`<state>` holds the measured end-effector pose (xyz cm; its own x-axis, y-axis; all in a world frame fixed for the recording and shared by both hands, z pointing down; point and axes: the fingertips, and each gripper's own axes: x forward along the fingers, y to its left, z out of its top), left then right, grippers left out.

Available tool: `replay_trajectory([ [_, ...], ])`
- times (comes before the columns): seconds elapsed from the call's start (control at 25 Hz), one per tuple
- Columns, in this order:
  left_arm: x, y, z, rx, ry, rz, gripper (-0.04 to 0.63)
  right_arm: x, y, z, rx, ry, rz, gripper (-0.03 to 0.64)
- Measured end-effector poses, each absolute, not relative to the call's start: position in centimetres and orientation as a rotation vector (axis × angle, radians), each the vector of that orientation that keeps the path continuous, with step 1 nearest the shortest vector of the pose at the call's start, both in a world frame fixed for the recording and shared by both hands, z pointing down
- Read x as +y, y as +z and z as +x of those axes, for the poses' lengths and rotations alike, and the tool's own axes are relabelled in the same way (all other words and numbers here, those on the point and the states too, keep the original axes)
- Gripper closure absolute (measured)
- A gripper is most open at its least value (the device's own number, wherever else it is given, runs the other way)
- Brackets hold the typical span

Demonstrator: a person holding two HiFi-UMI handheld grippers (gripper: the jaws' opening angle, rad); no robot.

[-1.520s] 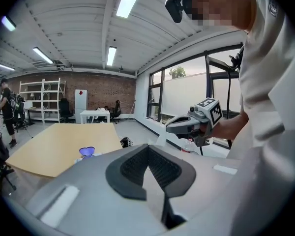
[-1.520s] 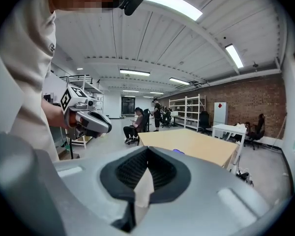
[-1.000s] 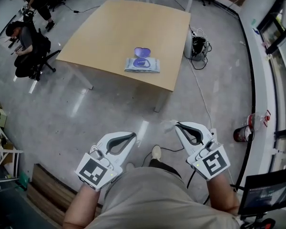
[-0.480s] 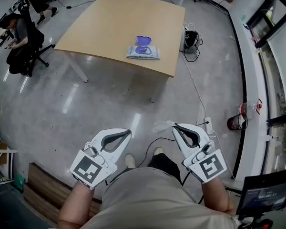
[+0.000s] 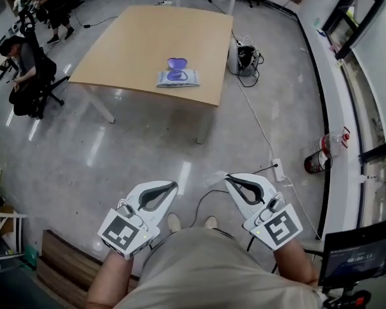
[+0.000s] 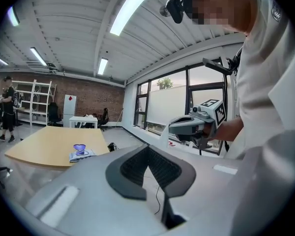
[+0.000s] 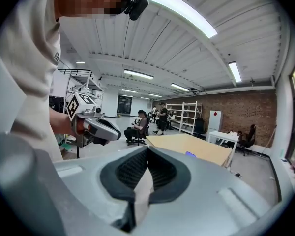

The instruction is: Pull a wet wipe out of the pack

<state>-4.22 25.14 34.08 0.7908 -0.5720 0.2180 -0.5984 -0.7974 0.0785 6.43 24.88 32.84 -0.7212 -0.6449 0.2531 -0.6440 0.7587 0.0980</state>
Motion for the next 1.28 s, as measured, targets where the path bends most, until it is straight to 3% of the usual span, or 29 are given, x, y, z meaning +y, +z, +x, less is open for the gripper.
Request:
replay_trajectory([
  [0.68, 27.8, 35.0, 1.8, -0.918, 0.323, 2.849, 0.589, 27.9, 33.4, 11.2, -2.716, -0.016, 0.982, 0.614],
  [1.28, 28.1, 36.1, 1.2, -0.945, 0.317, 2.824, 0.589, 28.5, 33.9, 10.2, -2.714, -0.08, 0.92, 0.614],
])
